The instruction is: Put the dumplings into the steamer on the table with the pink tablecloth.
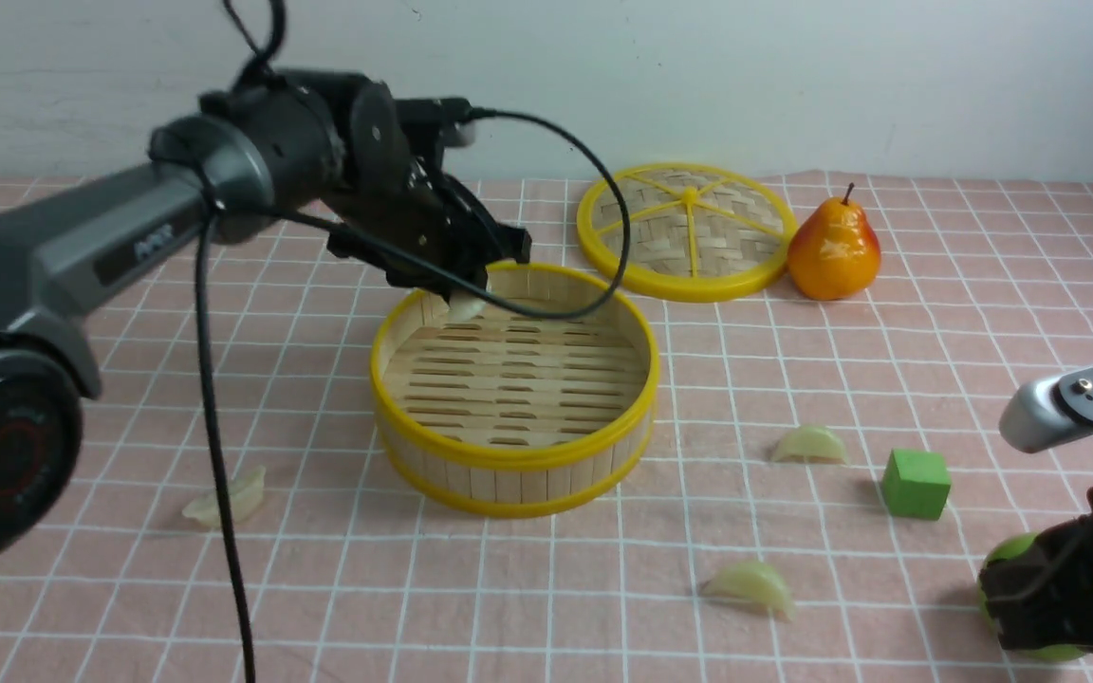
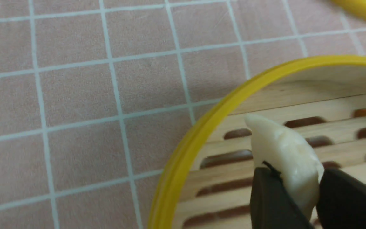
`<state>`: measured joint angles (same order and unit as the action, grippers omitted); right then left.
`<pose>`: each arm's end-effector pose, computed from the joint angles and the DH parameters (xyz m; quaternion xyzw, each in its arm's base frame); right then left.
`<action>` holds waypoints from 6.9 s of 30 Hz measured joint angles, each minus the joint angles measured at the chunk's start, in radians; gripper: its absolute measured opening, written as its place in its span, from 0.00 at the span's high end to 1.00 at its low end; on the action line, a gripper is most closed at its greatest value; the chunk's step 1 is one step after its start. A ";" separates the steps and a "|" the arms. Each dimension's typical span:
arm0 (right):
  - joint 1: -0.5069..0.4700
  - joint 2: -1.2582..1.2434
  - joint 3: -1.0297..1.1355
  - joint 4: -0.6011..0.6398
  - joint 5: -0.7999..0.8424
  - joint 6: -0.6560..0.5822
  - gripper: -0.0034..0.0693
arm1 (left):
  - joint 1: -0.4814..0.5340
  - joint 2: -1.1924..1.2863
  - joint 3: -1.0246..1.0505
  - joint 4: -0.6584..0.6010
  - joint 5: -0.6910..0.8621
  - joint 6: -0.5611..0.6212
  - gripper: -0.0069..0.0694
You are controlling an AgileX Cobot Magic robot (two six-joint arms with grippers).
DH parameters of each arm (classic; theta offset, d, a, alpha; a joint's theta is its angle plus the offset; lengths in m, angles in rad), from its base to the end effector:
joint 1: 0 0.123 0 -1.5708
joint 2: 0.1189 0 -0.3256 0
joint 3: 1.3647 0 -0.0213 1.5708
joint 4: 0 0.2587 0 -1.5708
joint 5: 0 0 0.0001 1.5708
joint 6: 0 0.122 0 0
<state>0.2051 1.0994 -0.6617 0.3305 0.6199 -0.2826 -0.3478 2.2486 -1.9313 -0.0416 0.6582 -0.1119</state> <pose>0.1990 0.0649 0.2626 -0.1308 0.9384 0.1195 0.2965 0.5315 -0.1960 0.2177 0.0997 0.9369 -0.0933 0.3218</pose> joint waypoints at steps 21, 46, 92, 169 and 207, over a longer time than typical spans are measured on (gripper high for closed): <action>0.000 0.000 0.001 0.000 0.014 -0.002 0.94 | 0.077 -0.356 0.193 0.083 0.540 0.008 0.14; 0.000 0.000 0.004 0.045 -0.001 -0.025 0.94 | 0.141 -0.277 0.547 0.239 0.279 0.018 0.60; 0.000 0.834 -0.751 -0.187 0.051 -0.128 0.33 | -0.074 -1.052 0.774 0.178 0.304 -0.148 0.88; 0.274 0.876 -0.668 -0.244 0.304 -0.046 0.64 | -0.074 -1.780 1.546 0.588 -0.137 -0.616 0.90; 0.333 0.797 -1.364 -0.270 0.440 0.091 0.35 | -0.074 -1.780 1.546 0.592 -0.139 -0.616 0.87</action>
<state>0.5380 1.8959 -2.0259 0.0602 1.0596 -0.1915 -0.4217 0.4690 -0.3849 0.5503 0.5189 -0.7275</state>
